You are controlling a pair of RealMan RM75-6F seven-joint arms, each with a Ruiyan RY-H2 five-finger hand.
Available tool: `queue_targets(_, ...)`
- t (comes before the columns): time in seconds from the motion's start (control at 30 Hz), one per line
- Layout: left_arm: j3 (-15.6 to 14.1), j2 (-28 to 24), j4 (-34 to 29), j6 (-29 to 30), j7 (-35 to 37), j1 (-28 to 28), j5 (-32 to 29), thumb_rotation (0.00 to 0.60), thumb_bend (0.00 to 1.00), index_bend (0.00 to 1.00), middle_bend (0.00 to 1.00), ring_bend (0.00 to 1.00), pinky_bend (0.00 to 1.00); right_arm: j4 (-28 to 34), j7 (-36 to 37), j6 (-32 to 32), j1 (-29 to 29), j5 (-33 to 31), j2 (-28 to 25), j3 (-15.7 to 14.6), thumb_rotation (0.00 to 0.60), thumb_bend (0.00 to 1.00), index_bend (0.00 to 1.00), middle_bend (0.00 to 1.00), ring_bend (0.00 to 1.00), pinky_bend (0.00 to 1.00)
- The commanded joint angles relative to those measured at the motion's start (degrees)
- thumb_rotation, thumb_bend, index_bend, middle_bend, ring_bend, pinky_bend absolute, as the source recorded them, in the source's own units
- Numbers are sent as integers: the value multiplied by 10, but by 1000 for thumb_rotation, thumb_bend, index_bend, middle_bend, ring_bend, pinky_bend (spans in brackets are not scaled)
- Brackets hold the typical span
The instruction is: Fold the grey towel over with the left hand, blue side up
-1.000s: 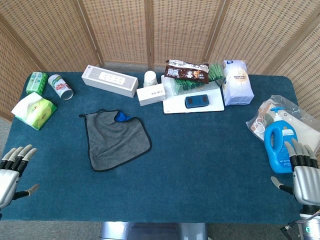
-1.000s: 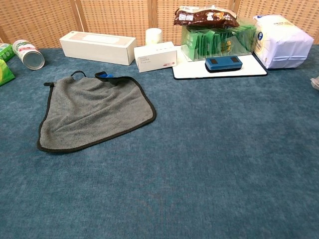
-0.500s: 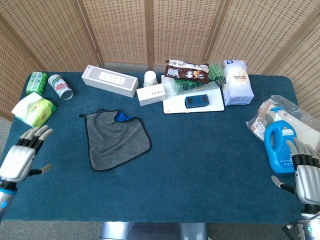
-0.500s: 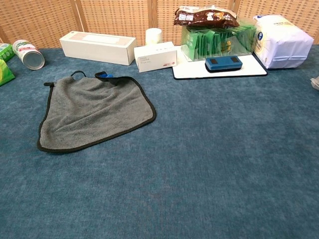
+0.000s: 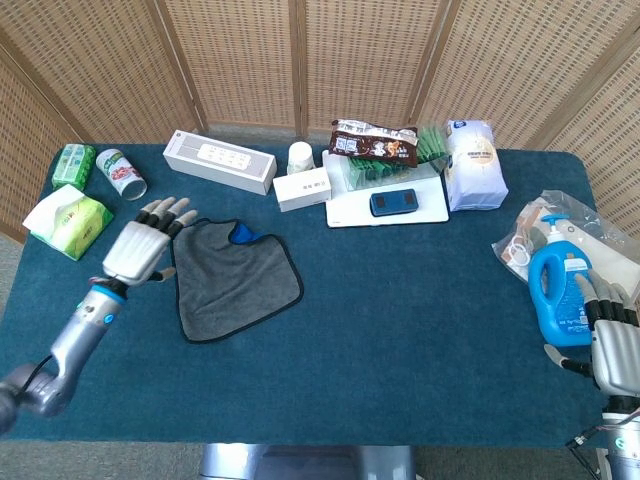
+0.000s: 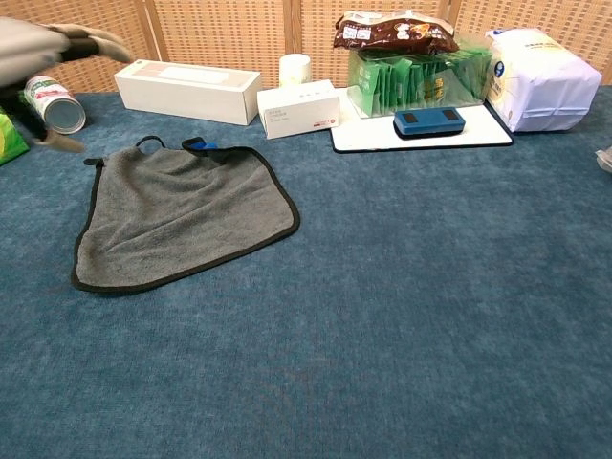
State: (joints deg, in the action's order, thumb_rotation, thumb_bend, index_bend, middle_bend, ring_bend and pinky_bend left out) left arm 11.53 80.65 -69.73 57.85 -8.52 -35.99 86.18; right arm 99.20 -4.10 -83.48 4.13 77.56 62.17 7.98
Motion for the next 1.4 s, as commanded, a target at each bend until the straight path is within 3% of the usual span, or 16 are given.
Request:
queue_targets(0.03,4,32,34,-34,-26,-37,-7,600,179,115,0,0,156,-1,0,4,2,-4,0,1,600,0,0,0,0,0)
queue_targets(0.33,5,104,127,-87,-55,-112,-15,600,180,140,0,0,182,-2,5,11,5,-16,-1,4,600,0,0,0,0,0)
queue_targets(0.73,-7,195,269,-129,-61,-167,-30,600,194,162,0,0,192,-9,12,20,8,-34,-2,9,600,0,0,0,0,0)
queue_targets(1.0,-14,246,347,-135,-50,-187,-35,600,263,304,0,0,196,-10,13,23,8,-40,-3,9,600,0,0,0,0,0)
queue_targets(1.4,-32,281,411,-102,-8,-199,-21,600,325,346,0,0,207,-10,7,30,12,-37,-3,3,600,0,0,0,0,0)
